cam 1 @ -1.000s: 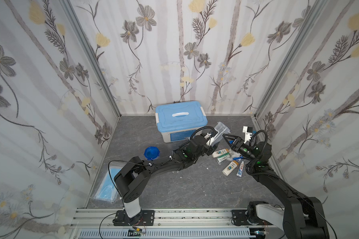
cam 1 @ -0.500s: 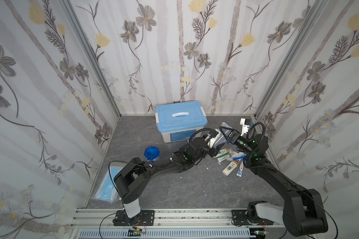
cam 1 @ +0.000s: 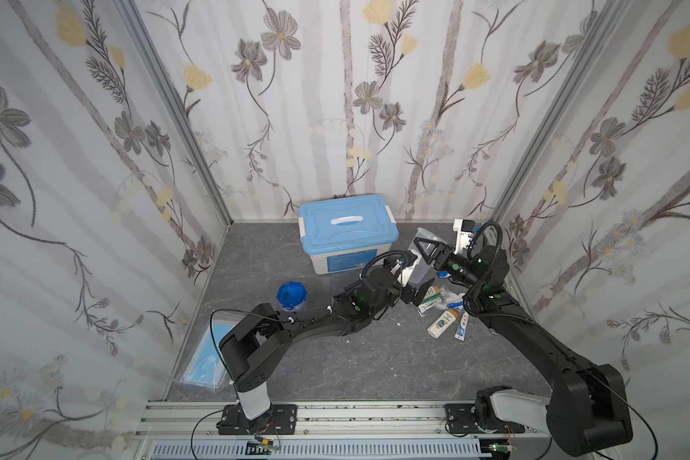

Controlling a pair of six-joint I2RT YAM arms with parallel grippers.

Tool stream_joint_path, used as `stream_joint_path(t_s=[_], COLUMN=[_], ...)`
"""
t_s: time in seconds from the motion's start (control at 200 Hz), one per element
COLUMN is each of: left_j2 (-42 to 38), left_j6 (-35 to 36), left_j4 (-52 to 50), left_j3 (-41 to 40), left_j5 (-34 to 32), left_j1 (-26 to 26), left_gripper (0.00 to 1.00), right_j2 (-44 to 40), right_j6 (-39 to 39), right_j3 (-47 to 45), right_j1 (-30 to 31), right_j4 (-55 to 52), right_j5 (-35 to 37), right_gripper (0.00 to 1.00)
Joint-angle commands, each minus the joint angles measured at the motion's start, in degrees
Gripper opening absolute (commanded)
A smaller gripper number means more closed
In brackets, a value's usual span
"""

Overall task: Take out toiletry kits
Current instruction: Place the container at the center of the board.

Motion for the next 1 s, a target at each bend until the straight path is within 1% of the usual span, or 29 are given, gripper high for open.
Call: stream_joint_path(t_s=[0.0, 0.135, 0.215, 0.235, 0.275, 0.365, 0.435, 0.53, 0.624, 0.659, 0.714, 0.779, 0.819, 0.844, 0.929, 0.999], left_j2=[-2.59, -7.54, -10.50, -11.21, -12.41, -15.15, -17.46, -21.60, -26.44, -27.29, -30.17, -31.87, -32.50, -32.82, -33.19, -33.19], left_j6=[3.26, 3.77, 3.06, 2.91, 2.67, 2.08, 1.07, -0.94, -2.71, -2.97, -3.07, -2.86, -2.78, -2.73, -2.33, -1.92], left_j4=[-2.53, -5.20, -6.12, -6.44, -6.90, -8.16, -10.48, -14.82, -16.88, -17.30, -17.35, -16.65, -16.74, -16.80, -16.94, -17.01], left_j3=[-1.86, -7.32, -10.78, -11.45, -12.86, -15.23, -16.10, -16.75, -18.10, -18.43, -19.12, -19.82, -19.82, -19.81, -19.95, -20.21], left_j5=[-6.96, -11.90, -13.33, -13.57, -14.61, -16.52, -18.56, -21.66, -21.20, -20.81, -20.25, -19.28, -19.01, -18.77, -18.47, -18.29], left_j1=[0.36, 1.66, 2.31, 2.39, 2.55, 2.79, 2.85, 3.08, 3.65, 3.88, 4.06, 4.24, 4.21, 4.28, 4.36, 4.35], left_gripper=[1.00, 1.00, 1.00, 1.00, 1.00, 1.00, 1.00, 1.00, 1.00, 1.00, 1.00, 1.00, 1.00, 1.00, 1.00, 1.00], right_j2=[1.38, 7.82, 11.23, 13.40, 15.52, 21.29, 25.67, 29.85, 32.53, 32.67, 32.89, 33.75, 34.38, 34.49, 35.32, 36.26], right_j6=[-7.74, -13.30, -15.41, -15.93, -17.81, -24.25, -26.09, -23.58, -20.82, -20.19, -19.74, -17.04, -15.86, -15.28, -12.25, -10.86], right_j3=[2.90, 6.70, 8.52, 8.78, 9.46, 11.59, 13.40, 14.67, 14.25, 15.23, 15.47, 18.12, 19.26, 19.93, 21.86, 24.01], right_j1=[0.05, 0.66, 1.60, 2.03, 3.27, 6.83, 8.46, 9.11, 10.38, 10.93, 11.75, 12.39, 12.89, 13.19, 13.16, 12.62], right_j4=[-3.64, -1.48, -0.63, -0.39, -0.26, -0.29, 0.47, 1.29, 3.09, 1.22, 1.66, -4.00, -6.57, -8.35, -13.65, -18.06], right_j5=[8.15, 13.79, 17.05, 18.25, 21.66, 32.70, 39.13, 43.07, 49.30, 51.68, 54.39, 57.00, 59.02, 59.43, 60.18, 57.69], right_gripper=[0.67, 0.66, 0.64, 0.64, 0.63, 0.65, 0.65, 0.64, 0.65, 0.65, 0.65, 0.64, 0.66, 0.69, 0.72, 0.74])
